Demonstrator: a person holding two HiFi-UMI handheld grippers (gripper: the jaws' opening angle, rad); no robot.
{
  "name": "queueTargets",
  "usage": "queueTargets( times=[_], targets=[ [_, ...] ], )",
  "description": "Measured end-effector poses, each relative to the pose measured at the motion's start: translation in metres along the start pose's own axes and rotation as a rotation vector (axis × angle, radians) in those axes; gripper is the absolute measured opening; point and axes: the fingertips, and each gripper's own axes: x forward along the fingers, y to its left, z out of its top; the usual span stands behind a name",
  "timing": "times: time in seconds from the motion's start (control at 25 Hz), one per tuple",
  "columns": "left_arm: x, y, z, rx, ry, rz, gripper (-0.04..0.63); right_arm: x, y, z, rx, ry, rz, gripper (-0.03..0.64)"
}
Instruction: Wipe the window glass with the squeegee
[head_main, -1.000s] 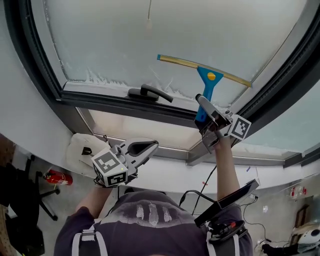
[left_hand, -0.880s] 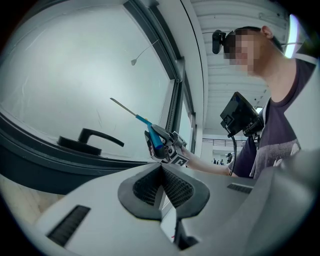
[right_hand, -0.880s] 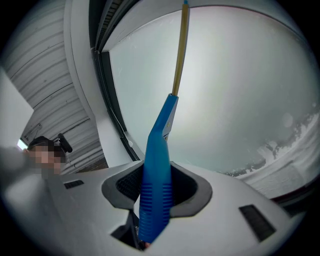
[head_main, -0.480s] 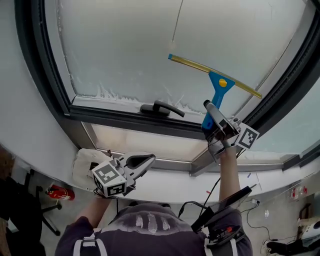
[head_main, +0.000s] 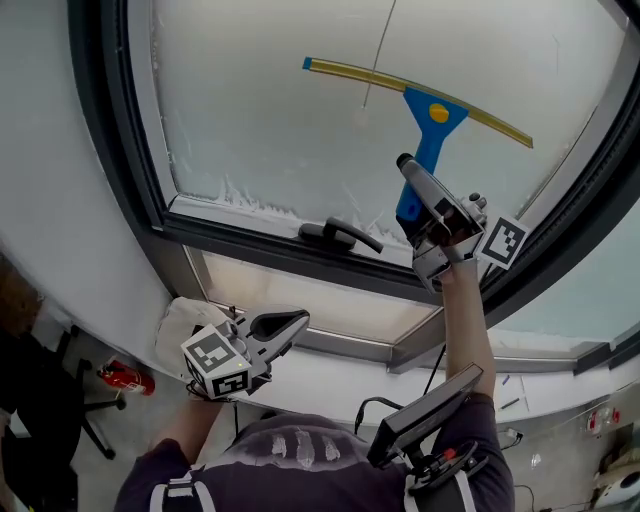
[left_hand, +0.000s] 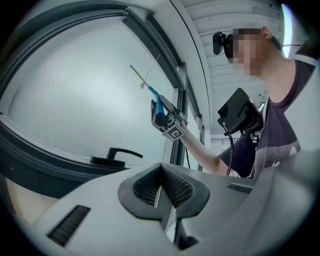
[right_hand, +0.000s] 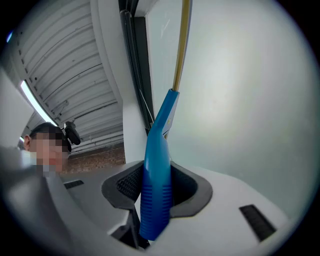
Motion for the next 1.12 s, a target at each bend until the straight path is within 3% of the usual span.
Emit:
queueTargets(
  times=[0.24, 0.4, 0.56, 0.96, 1.12],
  targets=[
    [0.006, 0.001, 0.028, 0.072, -0.043, 0.098, 0.008, 0.052, 0.013, 0.03, -0.043, 0.054, 0.12, 0.132],
    [0.007, -0.003, 0.041, 0.1, -0.052, 0.141, 0.008, 0.076, 0.013, 0.052, -0.056, 0.055, 0.143, 0.132],
    [0.003, -0.011, 0.027, 0.111, -0.052, 0.143, 0.008, 0.084, 0.017, 0.059, -0.08, 0.034, 0.132, 0.132],
    [-0.033, 0.038, 0.047, 0.118, -0.052, -0.017, 0.008, 0.132, -0.002, 0.074, -0.128, 0.019, 0.009, 0.132],
    [-0.049, 0.059, 0.061, 0.128, -0.055, -0.07, 0.008, 0.146, 0.0, 0.079, -0.108, -0.033, -0.012, 0.132]
  ],
)
